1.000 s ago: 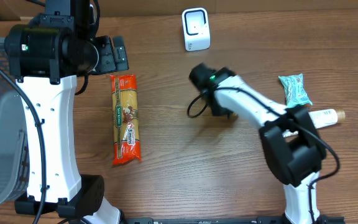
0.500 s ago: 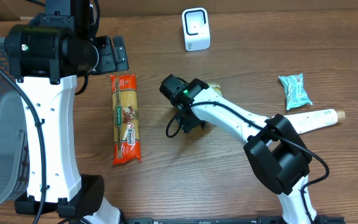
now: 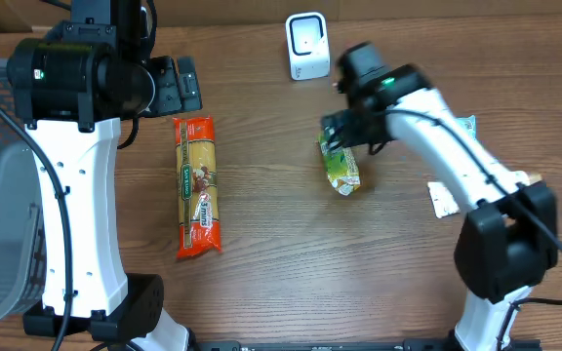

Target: Scan the item barcode

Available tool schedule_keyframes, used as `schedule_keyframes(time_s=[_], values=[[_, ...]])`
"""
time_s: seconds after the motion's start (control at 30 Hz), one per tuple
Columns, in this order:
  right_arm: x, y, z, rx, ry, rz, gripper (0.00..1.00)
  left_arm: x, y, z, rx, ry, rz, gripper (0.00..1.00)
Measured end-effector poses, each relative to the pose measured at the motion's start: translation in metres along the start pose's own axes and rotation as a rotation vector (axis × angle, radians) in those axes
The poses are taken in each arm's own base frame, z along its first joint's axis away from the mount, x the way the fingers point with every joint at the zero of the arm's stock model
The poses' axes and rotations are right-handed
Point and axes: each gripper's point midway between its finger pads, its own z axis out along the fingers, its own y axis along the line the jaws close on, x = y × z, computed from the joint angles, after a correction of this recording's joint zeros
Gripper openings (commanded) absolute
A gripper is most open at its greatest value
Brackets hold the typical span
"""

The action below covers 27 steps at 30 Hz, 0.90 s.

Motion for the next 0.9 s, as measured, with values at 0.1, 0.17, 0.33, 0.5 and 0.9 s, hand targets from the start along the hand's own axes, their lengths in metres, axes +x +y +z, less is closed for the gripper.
schedule_keyframes(time_s=[0.1,0.17,0.33,0.5,0.9], values=[[0.005,-0.01,0.009,-0.137,0.042,-0.001,1.0,0.0,0.0,0.0,0.0,0.0,0.0,1.0],[0.012,-0.01,0.02,-0.191,0.075,-0.012,0.98,0.0,0.0,0.0,0.0,0.0,0.0,0.99],[0.042,0.006,0.058,-0.311,0.187,-0.073,0.97,0.0,0.0,0.0,0.0,0.0,0.0,1.0],[0.057,0.02,0.079,-0.373,0.197,-0.122,0.87,0.0,0.0,0.0,0.0,0.0,0.0,1.0],[0.057,0.025,0.089,-0.42,0.157,-0.103,0.2,0.0,0.0,0.0,0.0,0.0,0.0,1.0]])
